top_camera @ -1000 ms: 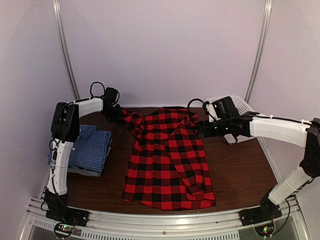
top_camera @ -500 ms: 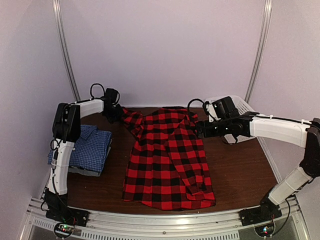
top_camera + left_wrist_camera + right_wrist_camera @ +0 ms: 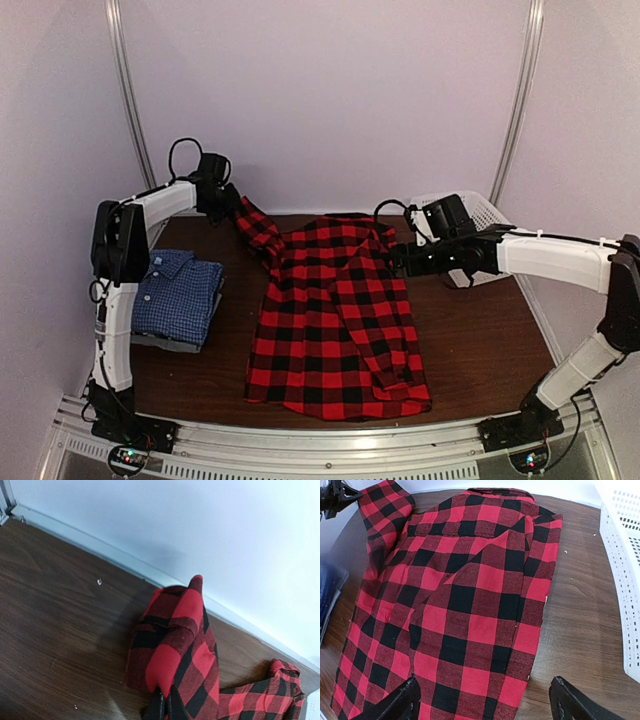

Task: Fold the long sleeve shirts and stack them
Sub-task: Adjust the sleeve of the 1/3-folded shirt.

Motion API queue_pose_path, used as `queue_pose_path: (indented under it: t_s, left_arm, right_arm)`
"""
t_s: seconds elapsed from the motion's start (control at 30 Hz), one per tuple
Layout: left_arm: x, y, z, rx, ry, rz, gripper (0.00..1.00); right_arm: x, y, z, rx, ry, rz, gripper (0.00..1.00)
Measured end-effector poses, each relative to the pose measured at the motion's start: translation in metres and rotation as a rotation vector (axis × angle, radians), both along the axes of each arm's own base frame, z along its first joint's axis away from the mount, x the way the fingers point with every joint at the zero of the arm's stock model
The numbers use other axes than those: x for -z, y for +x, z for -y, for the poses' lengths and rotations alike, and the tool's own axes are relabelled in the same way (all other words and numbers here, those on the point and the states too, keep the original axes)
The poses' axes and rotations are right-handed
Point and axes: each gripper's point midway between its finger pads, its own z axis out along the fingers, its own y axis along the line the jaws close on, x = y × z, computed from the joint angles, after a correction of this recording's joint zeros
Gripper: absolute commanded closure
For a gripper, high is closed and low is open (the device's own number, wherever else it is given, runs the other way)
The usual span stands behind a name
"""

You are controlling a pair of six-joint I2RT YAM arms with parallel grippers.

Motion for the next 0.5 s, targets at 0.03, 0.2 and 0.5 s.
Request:
queue_pose_path:
  t_s: [0.03, 0.2, 0.5]
  left_arm:
    - [-0.011, 0.0, 0.0, 0.005, 0.005, 0.019, 1.0]
    - [-0.053, 0.001, 0.0, 0.033, 0.021, 0.098, 1.0]
    - [-0.069, -0.003, 0.036, 0.21, 0.008, 0.138, 1.0]
  right_arm:
    - [0.001, 0.0, 0.0, 0.0, -0.002, -0.002, 0.1]
    - [0.006, 0.0, -0.001, -0.002, -0.008, -0.012, 0.1]
    - [0.012, 0.0, -0.002, -0.003, -0.017, -0.024, 0.1]
